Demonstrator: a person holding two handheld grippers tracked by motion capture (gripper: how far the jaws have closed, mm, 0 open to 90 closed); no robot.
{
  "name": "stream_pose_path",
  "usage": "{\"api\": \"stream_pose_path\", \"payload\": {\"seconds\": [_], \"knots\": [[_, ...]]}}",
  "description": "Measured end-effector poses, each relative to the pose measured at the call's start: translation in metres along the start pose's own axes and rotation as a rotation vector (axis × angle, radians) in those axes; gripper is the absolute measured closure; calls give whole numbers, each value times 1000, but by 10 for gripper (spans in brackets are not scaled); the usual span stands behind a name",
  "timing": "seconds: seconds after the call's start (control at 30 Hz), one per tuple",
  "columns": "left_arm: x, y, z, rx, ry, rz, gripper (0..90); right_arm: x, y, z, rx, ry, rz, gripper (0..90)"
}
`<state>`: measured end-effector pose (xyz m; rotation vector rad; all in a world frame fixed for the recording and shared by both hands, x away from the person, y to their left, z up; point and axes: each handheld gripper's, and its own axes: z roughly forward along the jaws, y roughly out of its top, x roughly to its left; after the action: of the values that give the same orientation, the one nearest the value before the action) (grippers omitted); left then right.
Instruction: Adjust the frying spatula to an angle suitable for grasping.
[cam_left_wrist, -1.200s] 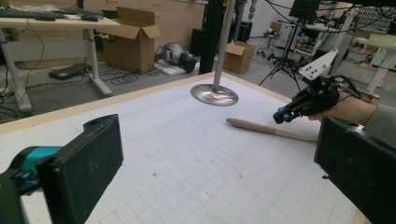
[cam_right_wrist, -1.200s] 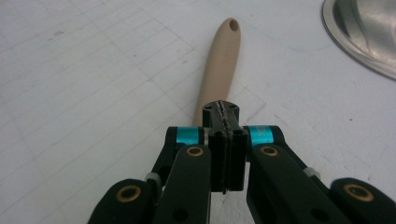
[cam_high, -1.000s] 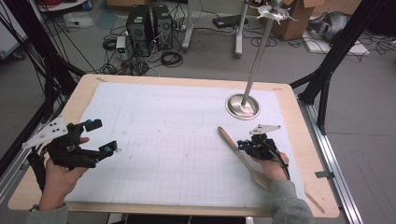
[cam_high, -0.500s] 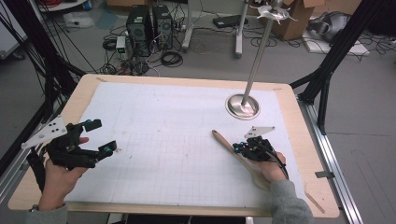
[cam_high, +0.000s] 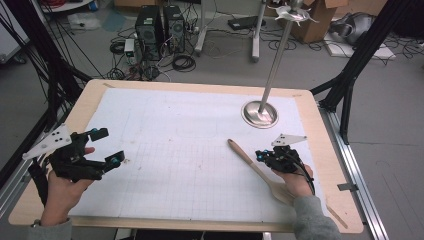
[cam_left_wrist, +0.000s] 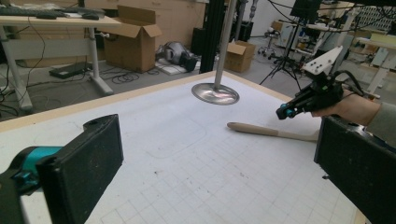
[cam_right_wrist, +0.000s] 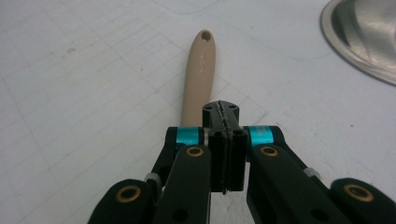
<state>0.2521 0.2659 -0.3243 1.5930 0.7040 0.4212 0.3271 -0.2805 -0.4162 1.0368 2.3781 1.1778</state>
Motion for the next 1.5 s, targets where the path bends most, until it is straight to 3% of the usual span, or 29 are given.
{"api": "stream_pose_path", "payload": {"seconds": [0.23,0.43,0.67,0.83,1.1,1.5], "knots": [[-1,1,-1,-9,-1,1,17,8,-1,-20,-12,-39,-3,879],[0,1,1,-3,-4,-2,17,9,-6,-26,-6,-36,10,667],[-1,1,2,-7,-9,-5,17,4,-10,-32,-34,-14,77,377],[0,1,3,-8,-13,-6,17,3,-13,-34,-56,9,92,244],[3,1,6,-11,-21,-13,17,0,-12,-29,-73,35,105,202],[4,-1,4,-14,-23,-21,17,2,-15,-19,-41,45,112,158]]}}
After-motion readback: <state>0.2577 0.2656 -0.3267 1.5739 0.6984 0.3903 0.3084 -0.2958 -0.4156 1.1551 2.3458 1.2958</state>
